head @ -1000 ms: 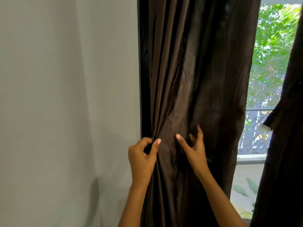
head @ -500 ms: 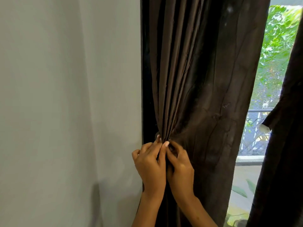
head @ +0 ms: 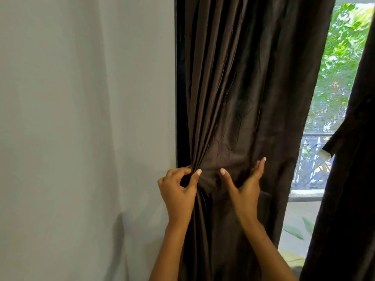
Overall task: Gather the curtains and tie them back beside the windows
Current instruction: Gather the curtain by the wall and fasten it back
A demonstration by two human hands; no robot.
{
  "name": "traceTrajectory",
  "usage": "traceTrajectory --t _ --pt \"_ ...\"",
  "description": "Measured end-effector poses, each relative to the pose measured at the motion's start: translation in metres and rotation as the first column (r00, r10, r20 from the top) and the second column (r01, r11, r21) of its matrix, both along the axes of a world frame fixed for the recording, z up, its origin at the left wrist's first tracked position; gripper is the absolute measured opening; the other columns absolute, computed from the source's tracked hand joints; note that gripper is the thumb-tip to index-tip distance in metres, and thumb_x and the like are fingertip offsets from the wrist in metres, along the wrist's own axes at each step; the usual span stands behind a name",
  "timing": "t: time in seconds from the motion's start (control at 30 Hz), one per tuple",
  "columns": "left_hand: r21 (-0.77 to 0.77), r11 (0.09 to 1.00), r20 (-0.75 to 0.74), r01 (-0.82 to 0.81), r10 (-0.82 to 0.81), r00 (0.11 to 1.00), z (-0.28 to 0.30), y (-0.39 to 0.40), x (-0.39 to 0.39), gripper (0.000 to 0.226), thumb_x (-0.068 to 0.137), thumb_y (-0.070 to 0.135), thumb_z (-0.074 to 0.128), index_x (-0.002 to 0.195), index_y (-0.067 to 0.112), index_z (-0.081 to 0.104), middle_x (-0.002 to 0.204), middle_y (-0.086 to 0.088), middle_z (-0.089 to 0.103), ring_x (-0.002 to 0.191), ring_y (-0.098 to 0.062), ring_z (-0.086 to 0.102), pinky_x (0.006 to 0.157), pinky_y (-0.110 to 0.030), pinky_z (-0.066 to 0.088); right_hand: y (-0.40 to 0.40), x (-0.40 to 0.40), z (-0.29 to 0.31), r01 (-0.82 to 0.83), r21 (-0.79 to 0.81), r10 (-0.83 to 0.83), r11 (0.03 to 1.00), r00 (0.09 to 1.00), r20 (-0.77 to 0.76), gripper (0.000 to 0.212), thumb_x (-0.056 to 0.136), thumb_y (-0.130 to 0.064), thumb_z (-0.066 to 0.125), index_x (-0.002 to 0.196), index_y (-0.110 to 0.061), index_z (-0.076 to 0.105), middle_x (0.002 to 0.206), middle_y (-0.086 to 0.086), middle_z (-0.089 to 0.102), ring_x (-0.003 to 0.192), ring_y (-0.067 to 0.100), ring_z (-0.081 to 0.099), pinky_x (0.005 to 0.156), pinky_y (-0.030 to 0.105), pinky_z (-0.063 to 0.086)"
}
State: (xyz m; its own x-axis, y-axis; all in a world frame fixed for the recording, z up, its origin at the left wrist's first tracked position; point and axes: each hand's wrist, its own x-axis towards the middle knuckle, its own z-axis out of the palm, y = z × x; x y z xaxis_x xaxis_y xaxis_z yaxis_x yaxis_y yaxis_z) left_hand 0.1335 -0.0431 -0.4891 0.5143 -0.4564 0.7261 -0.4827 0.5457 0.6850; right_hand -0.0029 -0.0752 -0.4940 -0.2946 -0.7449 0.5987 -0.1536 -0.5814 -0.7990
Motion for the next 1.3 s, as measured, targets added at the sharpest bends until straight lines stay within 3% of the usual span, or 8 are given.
traceTrajectory --t 0.1,0.23,0.53,0.73,0.87,1.0,1.17,1.3 --pt "0.005 1.0 -0.001 0.003 -0.003 1.0 -0.001 -0.001 -0.001 0.022 0.074 0.045 0.072 0.089 0.028 0.072 0.09 0.014 0.066 0.089 -0.021 0.062 0.066 -0.042 0.055 -0.001 0.001 0.002 -0.093 -0.084 0.091 0.992 0.996 -0.026 0.077 0.081 -0.022 0.075 0.145 -0.019 0.034 0.122 -0.014 0.058 0.112 -0.005 0.056 0.093 0.013 0.046" --pt "0.02 0.999 0.031 -0.031 0.03 0.999 -0.002 -0.003 -0.005 0.027 0.074 0.043 0.074 0.093 0.024 0.074 0.088 0.013 0.066 0.085 -0.021 0.061 0.07 -0.022 0.05 0.004 0.014 -0.012 0.206 -0.382 -0.312 0.901 0.92 -0.238 0.02 0.085 -0.002 0.067 0.104 -0.007 0.067 0.098 -0.002 0.062 0.085 0.015 0.063 0.071 0.012 0.045" --pt "-0.013 0.998 0.195 -0.065 0.066 0.979 -0.002 0.007 -0.014 0.04 0.082 0.054 0.054 0.101 0.025 0.073 0.088 0.017 0.066 0.082 -0.002 0.058 0.08 -0.013 0.032 0.016 0.038 -0.025 0.072 -0.299 -0.202 0.952 0.879 -0.432 0.039 0.089 -0.003 0.059 0.127 -0.01 0.058 0.119 -0.002 0.057 0.097 0.007 0.059 0.076 -0.001 0.038" --pt "0.016 0.985 0.267 -0.173 0.163 0.95 0.005 0.004 -0.01 0.03 0.082 0.045 0.065 0.096 0.02 0.074 0.088 0.005 0.071 0.079 -0.012 0.059 0.074 -0.011 0.028 0.016 0.029 -0.026 -0.11 -0.296 -0.067 0.949 0.845 -0.53 0.044 0.088 -0.013 0.055 0.132 -0.018 0.056 0.132 -0.003 0.048 0.114 0.005 0.052 0.088 0.018 0.049" --pt "-0.028 0.983 0.267 -0.18 0.181 0.946 0.006 -0.003 -0.004 0.018 0.081 0.033 0.069 0.085 0.016 0.074 0.076 0.003 0.071 0.064 0.005 0.042 0.074 -0.022 0.032 0.008 0.015 -0.017 0.057 -0.347 -0.174 0.936 0.933 -0.314 0.042 0.09 -0.029 0.061 0.131 -0.021 0.057 0.152 0.006 0.029 0.141 0.016 0.026 0.114 0.03 0.028" --pt "-0.043 0.989 0.227 -0.142 0.148 0.963 0.005 -0.004 -0.003 0.022 0.08 0.033 0.067 0.085 0.013 0.075 0.066 0.005 0.066 0.059 0.01 0.039 0.068 -0.03 0.039 -0.004 -0.001 0.001 0.112 -0.083 -0.119 0.99 0.988 -0.095 0.088 0.084 -0.041 0.066 0.152 -0.021 0.014 0.159 -0.002 0.013 0.144 0.007 0.016 0.116 0.029 0.023" --pt "-0.05 0.99 0.24 -0.129 0.137 0.961 0.005 -0.003 -0.008 0.022 0.081 0.034 0.066 0.085 0.015 0.075 0.066 0.007 0.065 0.063 0.008 0.044 0.067 -0.025 0.036 -0.005 -0.002 0.007 0.094 -0.189 -0.114 0.978 0.989 -0.096 0.041 0.091 -0.038 0.058 0.127 -0.017 0.055 0.095 -0.008 0.068 0.074 -0.008 0.062 0.062 0.008 0.048" --pt "-0.085 0.981 0.282 -0.176 0.193 0.94 0.002 -0.005 -0.019 0.019 0.08 0.028 0.067 0.086 0.012 0.075 0.078 0.003 0.072 0.08 0.003 0.05 0.074 -0.022 0.034 0.009 0.012 -0.006 0.258 -0.311 -0.349 0.915 0.892 -0.288 0.03 0.089 -0.01 0.051 0.111 -0.017 0.07 0.047 -0.011 0.039 0.04 0.007 0.039 0.043 0.012 0.031"
